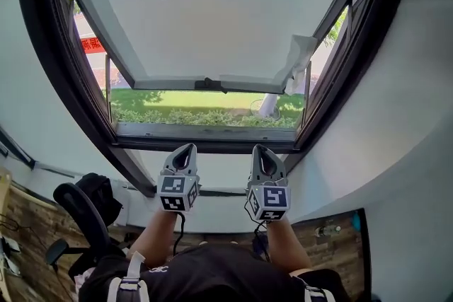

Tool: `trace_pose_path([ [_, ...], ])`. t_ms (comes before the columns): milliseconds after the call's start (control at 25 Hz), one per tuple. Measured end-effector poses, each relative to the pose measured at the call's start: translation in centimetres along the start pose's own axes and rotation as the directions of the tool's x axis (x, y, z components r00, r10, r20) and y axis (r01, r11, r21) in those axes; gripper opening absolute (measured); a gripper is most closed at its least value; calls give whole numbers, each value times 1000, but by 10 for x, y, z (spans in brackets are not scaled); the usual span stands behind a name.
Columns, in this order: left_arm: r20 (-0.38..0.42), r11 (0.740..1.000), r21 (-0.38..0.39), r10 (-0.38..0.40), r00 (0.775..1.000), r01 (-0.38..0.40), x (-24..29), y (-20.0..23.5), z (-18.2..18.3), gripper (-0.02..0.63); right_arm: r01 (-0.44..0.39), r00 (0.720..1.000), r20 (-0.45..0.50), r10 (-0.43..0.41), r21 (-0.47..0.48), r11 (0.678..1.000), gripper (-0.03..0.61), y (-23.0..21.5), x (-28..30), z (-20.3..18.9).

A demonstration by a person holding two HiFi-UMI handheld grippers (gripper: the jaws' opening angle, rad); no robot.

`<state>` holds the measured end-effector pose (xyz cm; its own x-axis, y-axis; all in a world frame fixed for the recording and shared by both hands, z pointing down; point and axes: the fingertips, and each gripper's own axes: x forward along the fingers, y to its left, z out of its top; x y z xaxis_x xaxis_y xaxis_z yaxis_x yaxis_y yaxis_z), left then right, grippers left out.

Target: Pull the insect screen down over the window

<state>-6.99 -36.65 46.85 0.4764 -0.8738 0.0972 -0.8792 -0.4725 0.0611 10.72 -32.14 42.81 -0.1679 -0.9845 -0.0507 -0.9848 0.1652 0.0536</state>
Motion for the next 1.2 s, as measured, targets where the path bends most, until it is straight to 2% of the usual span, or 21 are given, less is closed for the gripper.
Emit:
trace_pose_path([
  [200, 15, 1000, 11, 21, 1000, -21, 13, -5, 11, 3, 13, 1000, 6, -13, -8, 1000, 6, -25, 10, 1],
  [360, 3, 998, 59, 22, 1000, -22, 21, -7, 13, 3, 20, 1000, 7, -20, -46, 999, 6, -39, 16, 0],
  [520, 10, 980, 191, 51, 999, -52, 27, 1, 30, 3, 18, 1000, 1, -18, -190, 982, 6, -51, 26, 11],
  [600, 2, 951, 301, 66, 998, -63, 30, 3, 38, 5, 14, 1000, -10, -18, -337, 941, 6, -55, 29, 16],
  [640, 0, 924, 374, 79, 997, -73, 31, 4, 41, 5, 9, 1000, -18, -19, -432, 902, 6, -56, 31, 19],
  [680, 3, 883, 461, 98, 995, -88, 33, 6, 44, 5, 1, 999, -28, -18, -529, 849, 6, -57, 31, 22],
  [720, 10, 822, 560, 118, 993, -103, 34, 6, 48, 5, -12, 999, -39, -16, -619, 785, 6, -58, 31, 24],
  [760, 20, 738, 665, 136, 991, -115, 35, 5, 52, 5, -26, 999, -51, -14, -698, 716, 6, -58, 31, 25],
  [840, 45, 536, 834, 163, 986, -127, 36, 1, 62, 15, -40, 998, -66, -24, -816, 577, 6, -63, 29, 26],
  [880, 55, 454, 882, 170, 984, -128, 36, 0, 68, 15, -45, 997, -72, -32, -855, 516, 6, -67, 29, 27],
  [920, 57, 402, 907, 171, 984, -123, 37, -1, 73, 17, -60, 996, -87, -36, -881, 470, 8, -72, 30, 28],
  [960, 52, 377, 919, 168, 984, -113, 39, -2, 77, 24, -90, 993, -116, -33, -891, 444, 8, -76, 32, 27],
  [1000, 41, 366, 925, 161, 986, -98, 40, -2, 78, 55, -132, 987, -159, -24, -889, 439, 10, -80, 34, 26],
  [1080, 19, 346, 936, 151, 988, -71, 43, -2, 77, 121, -214, 971, -241, -3, -866, 452, 137, -87, 36, 27],
  [1160, 11, 334, 941, 157, 988, -64, 44, 3, 77, 168, -236, 964, -266, -4, -863, 447, 203, -93, 37, 33],
  [1200, 16, 334, 940, 165, 986, -71, 44, 6, 79, 199, -222, 968, -252, -9, -869, 441, 213, -95, 37, 40],
])
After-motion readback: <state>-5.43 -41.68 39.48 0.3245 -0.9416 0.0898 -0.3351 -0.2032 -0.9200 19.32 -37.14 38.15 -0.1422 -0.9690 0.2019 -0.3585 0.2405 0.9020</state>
